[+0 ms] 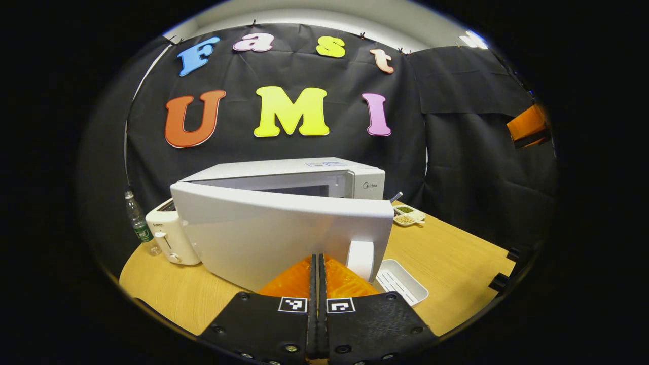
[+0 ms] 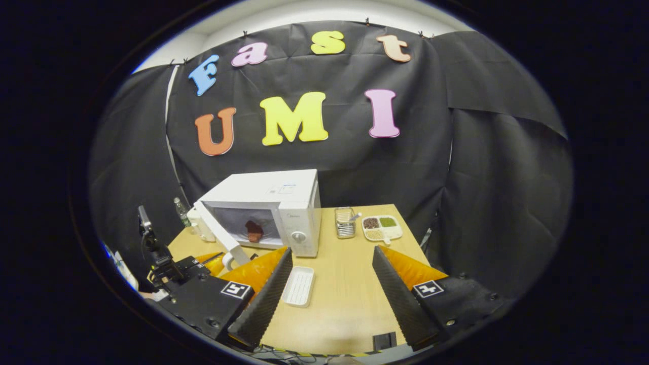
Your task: Open the microwave oven with the left hand, put the food in, and close the microwave oven.
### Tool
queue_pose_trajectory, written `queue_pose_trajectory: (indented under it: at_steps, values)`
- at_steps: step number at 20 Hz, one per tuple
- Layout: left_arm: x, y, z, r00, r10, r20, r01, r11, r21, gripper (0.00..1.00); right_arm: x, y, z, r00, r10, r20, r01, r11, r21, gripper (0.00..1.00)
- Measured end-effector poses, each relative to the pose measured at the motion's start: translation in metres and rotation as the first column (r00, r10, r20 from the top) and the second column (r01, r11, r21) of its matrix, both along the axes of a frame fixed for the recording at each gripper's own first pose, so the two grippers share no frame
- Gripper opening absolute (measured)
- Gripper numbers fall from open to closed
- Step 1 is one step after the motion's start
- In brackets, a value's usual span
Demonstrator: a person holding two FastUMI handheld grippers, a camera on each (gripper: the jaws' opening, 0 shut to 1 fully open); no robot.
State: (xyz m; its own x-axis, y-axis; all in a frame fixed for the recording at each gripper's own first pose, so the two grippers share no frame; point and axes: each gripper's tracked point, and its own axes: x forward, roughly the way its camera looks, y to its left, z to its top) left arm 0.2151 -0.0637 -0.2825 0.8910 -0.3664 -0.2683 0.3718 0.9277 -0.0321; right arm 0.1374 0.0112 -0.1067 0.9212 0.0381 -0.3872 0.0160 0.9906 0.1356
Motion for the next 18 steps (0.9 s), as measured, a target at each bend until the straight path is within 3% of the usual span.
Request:
queue_pose_trajectory:
  at_steps: [2,3,4,7,8,9,15,16,17,18]
  values:
    - [0.013,-0.009,0.0,1.0,-0.002,0.007,0.002,1.0,0.001,0.0,0.008,-0.006,-0.002,1.0,0.005,-0.007,-0.005,1.0,0.003,1.0]
    - [0.02,-0.013,0.0,1.0,0.0,0.011,0.0,1.0,0.001,0.0,0.011,-0.009,-0.003,1.0,0.008,-0.011,-0.008,1.0,0.001,0.91]
    - [0.027,-0.019,0.0,1.0,-0.001,0.011,0.001,1.0,-0.004,0.0,0.015,-0.011,-0.006,1.0,0.011,-0.015,-0.012,1.0,-0.002,1.0]
    - [0.046,-0.031,0.001,1.0,0.007,0.019,-0.007,1.0,0.003,0.0,0.024,-0.017,-0.011,0.999,0.022,-0.027,-0.023,1.0,-0.004,1.0]
    - [0.053,-0.035,0.0,1.0,0.011,0.021,-0.011,1.0,0.001,0.0,0.028,-0.021,-0.013,0.999,0.026,-0.034,-0.026,1.0,-0.003,0.92]
    - [0.059,-0.039,-0.001,1.0,0.016,0.021,-0.016,1.0,0.001,0.0,0.031,-0.023,-0.014,0.999,0.029,-0.037,-0.029,1.0,0.0,1.0]
    - [0.095,-0.054,-0.004,0.999,0.044,0.024,-0.044,0.999,0.002,0.0,0.052,-0.039,-0.015,0.998,0.044,-0.04,-0.044,0.999,0.007,1.0]
    - [0.1,-0.055,-0.004,0.999,0.048,0.025,-0.048,0.999,0.005,0.0,0.055,-0.04,-0.016,0.998,0.048,-0.038,-0.048,0.999,0.01,0.92]
    - [0.105,-0.057,-0.005,0.998,0.052,0.024,-0.052,0.999,0.008,0.11,0.058,-0.042,-0.016,0.998,0.051,-0.037,-0.051,0.999,0.009,0.92]
    - [0.11,-0.057,-0.005,0.998,0.058,0.027,-0.059,0.998,0.01,0.0,0.06,-0.044,-0.016,0.998,0.055,-0.039,-0.055,0.998,0.008,1.0]
